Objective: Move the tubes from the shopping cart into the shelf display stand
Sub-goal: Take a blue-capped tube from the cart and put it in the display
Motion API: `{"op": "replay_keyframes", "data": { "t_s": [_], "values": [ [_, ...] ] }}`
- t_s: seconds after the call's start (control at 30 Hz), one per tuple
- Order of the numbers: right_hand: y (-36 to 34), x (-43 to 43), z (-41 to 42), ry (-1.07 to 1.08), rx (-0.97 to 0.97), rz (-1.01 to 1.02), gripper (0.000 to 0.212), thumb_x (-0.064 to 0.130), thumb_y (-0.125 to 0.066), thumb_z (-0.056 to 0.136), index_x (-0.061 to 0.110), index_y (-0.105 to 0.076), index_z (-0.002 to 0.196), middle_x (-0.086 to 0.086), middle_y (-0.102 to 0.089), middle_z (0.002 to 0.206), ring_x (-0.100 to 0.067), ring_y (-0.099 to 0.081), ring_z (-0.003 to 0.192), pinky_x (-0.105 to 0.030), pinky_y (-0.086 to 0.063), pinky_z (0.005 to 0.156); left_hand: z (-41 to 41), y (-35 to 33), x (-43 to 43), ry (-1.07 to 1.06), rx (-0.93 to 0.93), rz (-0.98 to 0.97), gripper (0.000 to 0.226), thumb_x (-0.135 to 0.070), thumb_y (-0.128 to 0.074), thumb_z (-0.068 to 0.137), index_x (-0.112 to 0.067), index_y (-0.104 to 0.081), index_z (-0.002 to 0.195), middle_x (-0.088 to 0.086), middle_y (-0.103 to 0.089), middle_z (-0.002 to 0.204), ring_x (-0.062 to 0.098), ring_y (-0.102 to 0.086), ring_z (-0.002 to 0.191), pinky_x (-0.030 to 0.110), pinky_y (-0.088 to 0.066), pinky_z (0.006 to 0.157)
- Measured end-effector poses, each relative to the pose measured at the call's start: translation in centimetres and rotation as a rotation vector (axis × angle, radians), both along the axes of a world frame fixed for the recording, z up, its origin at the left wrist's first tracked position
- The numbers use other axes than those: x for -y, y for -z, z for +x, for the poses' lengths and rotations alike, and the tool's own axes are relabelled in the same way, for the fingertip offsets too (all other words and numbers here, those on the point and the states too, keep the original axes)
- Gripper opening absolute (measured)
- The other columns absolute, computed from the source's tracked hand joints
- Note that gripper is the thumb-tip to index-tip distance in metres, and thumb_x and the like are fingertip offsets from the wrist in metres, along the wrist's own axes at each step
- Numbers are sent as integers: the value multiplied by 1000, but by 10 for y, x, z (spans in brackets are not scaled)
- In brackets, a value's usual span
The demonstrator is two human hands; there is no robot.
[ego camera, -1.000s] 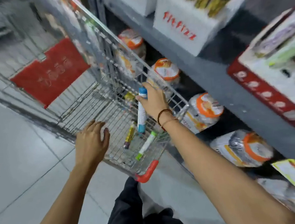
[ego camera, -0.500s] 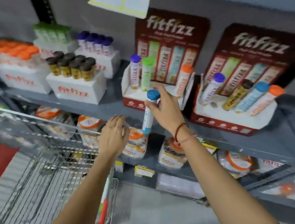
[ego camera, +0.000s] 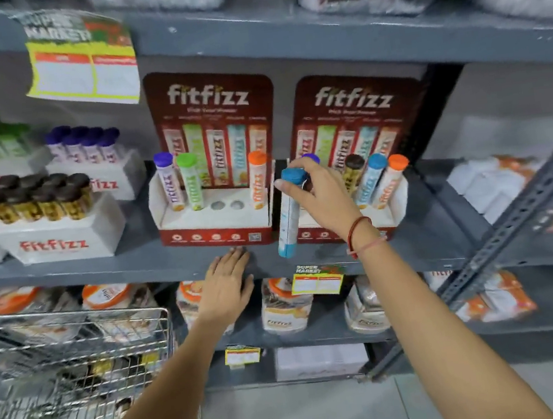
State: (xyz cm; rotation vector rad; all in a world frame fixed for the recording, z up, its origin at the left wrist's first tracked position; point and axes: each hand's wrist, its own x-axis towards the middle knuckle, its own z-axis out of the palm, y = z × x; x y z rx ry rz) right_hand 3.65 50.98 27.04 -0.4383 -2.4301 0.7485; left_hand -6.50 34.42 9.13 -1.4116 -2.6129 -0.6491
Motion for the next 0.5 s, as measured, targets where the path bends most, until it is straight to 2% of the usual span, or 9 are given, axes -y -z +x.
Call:
{"op": "replay_keyframes", "data": {
  "t_s": [0.1,0.17,0.27,0.37,0.5],
  "values": [
    [-6,-6,0,-1,-6,-1,39,40,-63,85,8,-60,109,3,-53,85,5,-42,58,0,-35,53,-2,1,3,27,-19,-3,46,-16,-59,86,-4,-48,129,16,-50,137,31,-44,128,48,-28,109],
    [-10,-10,-1,-18,27,29,39,39,-64,85,10,-61,110,0,-54,95,-4,-46,70,-5,-34,63,-4,1,5,49,-27,-20,46,-18,-56,88,-6,-45,131,15,-47,140,30,-41,131,46,-25,110],
    [-18,-15,-3,-56,96,56,26,22,-63,85,11,-60,108,-9,-57,105,-14,-49,86,-24,-40,76,-6,-1,7,77,-28,-31,48,-19,-54,90,-7,-41,134,14,-43,143,29,-37,133,45,-24,112],
    [-27,-16,-8,-85,178,101,24,13,-60,82,11,-59,106,-12,-59,109,-18,-50,89,-24,-37,74,-7,-1,8,91,-21,-45,50,-20,-52,91,-8,-37,137,13,-38,146,27,-32,136,43,-21,114],
    [-38,-14,-17,-129,252,147,20,16,-61,79,12,-61,99,-11,-62,107,-18,-51,92,-26,-37,76,-9,0,10,101,-20,-67,53,-23,-49,92,-10,-31,140,11,-33,149,24,-27,139,41,-17,116]
  ]
}}
